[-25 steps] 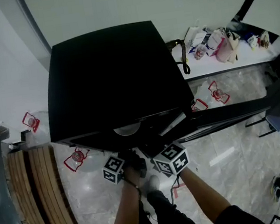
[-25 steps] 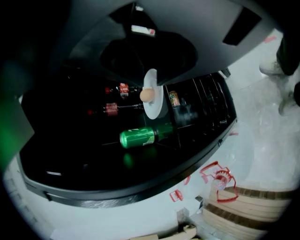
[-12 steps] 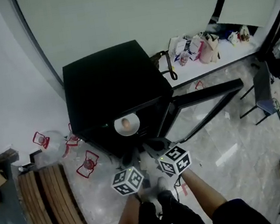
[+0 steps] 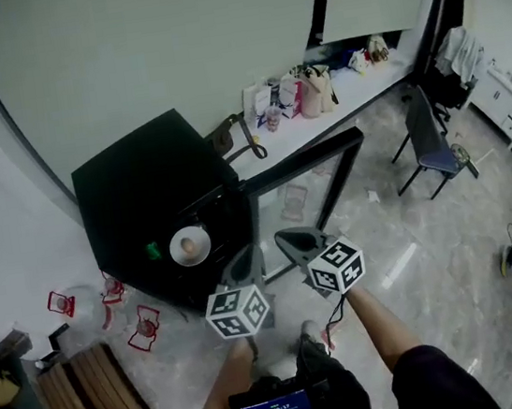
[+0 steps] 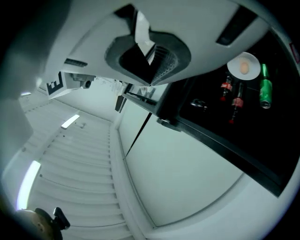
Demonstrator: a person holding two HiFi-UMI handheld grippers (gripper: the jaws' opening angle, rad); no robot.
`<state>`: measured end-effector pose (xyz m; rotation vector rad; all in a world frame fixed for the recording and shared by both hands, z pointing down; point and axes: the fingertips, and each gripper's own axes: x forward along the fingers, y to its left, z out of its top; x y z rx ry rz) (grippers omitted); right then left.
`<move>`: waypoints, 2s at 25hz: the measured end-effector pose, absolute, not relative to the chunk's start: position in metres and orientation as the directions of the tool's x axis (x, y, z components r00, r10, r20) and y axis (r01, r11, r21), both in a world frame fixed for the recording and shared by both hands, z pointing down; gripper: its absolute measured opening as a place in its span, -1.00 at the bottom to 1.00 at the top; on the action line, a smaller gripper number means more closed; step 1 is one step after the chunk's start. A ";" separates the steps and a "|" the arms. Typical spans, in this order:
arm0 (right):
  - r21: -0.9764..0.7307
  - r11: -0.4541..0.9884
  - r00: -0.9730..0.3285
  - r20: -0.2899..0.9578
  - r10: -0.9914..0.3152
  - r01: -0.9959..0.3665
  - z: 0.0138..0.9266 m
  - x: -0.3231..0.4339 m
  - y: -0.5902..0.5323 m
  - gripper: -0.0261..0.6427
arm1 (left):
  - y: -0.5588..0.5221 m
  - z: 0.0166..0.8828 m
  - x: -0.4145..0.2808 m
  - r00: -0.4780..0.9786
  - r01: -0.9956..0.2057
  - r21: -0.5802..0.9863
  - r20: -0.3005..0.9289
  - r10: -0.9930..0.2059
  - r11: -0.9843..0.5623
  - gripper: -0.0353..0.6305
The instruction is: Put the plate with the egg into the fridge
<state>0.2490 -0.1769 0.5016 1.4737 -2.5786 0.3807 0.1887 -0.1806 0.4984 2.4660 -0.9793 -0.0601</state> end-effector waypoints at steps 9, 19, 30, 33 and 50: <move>-0.141 0.458 -0.476 0.365 -0.800 -0.878 0.533 0.486 -0.186 -0.27 | -0.177 0.505 0.354 0.816 -0.564 0.430 0.162 -0.555 -0.704 -0.87; -0.096 0.647 -0.621 0.414 -0.665 -0.757 0.537 0.558 -0.287 0.03 | -0.208 0.514 0.421 0.746 -0.658 0.392 0.218 -0.629 -0.643 -0.87; -0.104 0.606 -0.594 0.385 -0.706 -0.789 0.535 0.556 -0.262 0.03 | -0.188 0.516 0.404 0.707 -0.697 0.386 0.228 -0.670 -0.604 -0.87; -0.087 0.570 -0.553 0.396 -0.733 -0.817 0.536 0.558 -0.237 0.03 | -0.171 0.517 0.392 0.715 -0.689 0.387 0.221 -0.664 -0.613 -0.87; -0.014 0.382 -0.357 0.388 -0.850 -0.924 0.530 0.470 -0.028 -0.12 | -0.044 0.519 0.293 0.819 -0.571 0.382 0.196 -0.540 -0.727 -0.87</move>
